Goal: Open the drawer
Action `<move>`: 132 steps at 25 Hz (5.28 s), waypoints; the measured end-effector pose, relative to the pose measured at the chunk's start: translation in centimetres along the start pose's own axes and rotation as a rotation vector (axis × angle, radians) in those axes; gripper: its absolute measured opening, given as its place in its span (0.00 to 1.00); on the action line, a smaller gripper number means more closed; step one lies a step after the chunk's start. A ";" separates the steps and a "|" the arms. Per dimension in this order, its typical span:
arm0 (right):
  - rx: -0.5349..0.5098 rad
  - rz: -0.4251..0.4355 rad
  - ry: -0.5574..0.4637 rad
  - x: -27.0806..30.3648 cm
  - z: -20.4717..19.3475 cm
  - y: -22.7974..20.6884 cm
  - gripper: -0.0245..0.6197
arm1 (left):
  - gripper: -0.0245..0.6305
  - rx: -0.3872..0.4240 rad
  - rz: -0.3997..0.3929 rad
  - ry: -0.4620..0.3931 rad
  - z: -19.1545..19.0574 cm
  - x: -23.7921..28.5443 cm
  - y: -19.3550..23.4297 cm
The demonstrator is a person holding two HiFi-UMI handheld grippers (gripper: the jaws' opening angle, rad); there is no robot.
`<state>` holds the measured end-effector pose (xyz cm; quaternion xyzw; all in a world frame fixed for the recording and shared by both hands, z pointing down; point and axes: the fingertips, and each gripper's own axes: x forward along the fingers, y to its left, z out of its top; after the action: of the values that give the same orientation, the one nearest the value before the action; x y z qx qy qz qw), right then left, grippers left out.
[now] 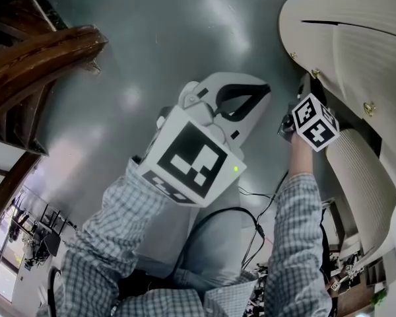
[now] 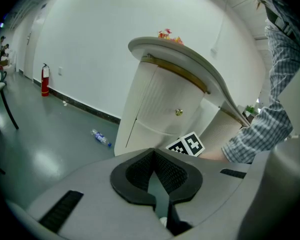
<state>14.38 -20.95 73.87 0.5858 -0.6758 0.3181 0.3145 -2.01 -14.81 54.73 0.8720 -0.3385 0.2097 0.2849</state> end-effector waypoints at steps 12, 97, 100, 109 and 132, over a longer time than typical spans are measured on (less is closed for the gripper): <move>0.118 -0.031 -0.001 0.8 -0.5 -0.3 0.22 | 0.04 -0.005 -0.004 0.004 -0.2 0.2 0.3; 0.197 0.121 0.240 -7.4 -14.0 12.2 0.18 | 0.04 0.031 -0.018 0.061 -3.3 -4.4 -0.8; 0.177 0.125 0.243 -8.6 -13.7 12.3 0.18 | 0.04 0.039 -0.019 0.069 -2.8 -4.7 -1.5; 0.112 0.217 0.181 -15.3 -11.0 14.1 0.05 | 0.04 0.069 -0.024 0.079 0.2 -6.7 -4.3; 0.054 0.233 -0.106 -32.7 6.0 10.0 0.05 | 0.04 0.170 -0.036 0.017 14.2 -15.4 -11.3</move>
<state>7.98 -5.28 43.53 0.5274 -0.7462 0.3393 0.2234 -2.11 -9.74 31.50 0.8972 -0.3011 0.2401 0.2163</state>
